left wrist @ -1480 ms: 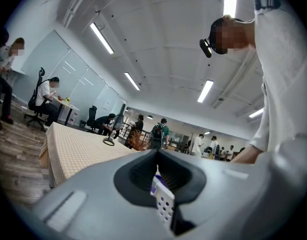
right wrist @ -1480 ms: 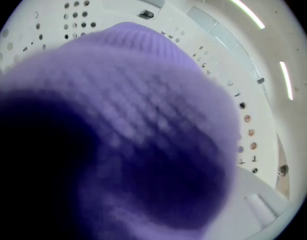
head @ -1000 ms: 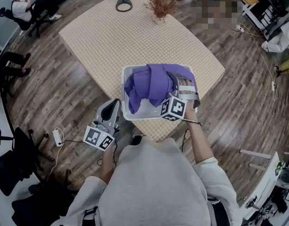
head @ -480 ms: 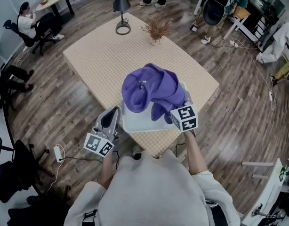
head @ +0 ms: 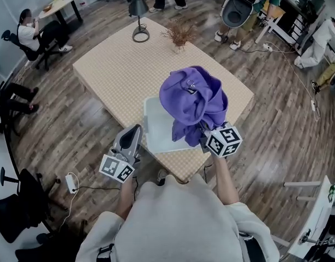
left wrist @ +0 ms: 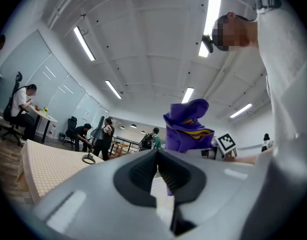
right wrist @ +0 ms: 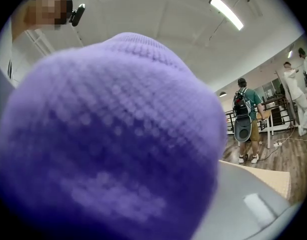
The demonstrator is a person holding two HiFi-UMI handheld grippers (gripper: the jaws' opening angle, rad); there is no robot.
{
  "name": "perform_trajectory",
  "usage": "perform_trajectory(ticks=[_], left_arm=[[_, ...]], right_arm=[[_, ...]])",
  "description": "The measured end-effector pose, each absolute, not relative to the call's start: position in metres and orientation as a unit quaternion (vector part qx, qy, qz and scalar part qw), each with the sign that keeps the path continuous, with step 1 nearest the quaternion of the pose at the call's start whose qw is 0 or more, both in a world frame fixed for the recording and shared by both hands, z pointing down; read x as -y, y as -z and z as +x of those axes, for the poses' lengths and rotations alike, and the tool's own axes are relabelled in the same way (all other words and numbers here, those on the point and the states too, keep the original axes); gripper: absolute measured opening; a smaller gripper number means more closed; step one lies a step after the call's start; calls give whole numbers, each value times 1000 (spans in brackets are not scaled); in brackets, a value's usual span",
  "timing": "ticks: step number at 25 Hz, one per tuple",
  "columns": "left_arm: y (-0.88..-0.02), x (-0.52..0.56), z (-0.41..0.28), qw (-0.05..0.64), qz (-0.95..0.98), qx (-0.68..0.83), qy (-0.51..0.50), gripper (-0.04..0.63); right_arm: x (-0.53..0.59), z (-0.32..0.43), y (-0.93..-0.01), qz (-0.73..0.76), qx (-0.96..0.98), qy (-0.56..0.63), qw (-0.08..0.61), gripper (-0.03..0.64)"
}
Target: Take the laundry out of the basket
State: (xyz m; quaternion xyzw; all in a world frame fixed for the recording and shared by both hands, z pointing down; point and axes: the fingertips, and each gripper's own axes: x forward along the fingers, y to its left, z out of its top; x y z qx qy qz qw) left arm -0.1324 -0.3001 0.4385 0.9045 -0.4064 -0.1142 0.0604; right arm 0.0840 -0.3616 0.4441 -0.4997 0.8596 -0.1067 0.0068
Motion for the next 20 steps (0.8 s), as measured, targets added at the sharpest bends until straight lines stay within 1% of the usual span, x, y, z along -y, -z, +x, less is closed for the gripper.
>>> perform_trajectory(ticks=[11,20], left_arm=[[-442,261,-123,63,919,373,110,9],[-430,173,-100,38,924,368,101,9]], right_arm=[[295,77,-423,-505,-858,89,32,232],[202,93,-418,-495,-864,81,48,232]])
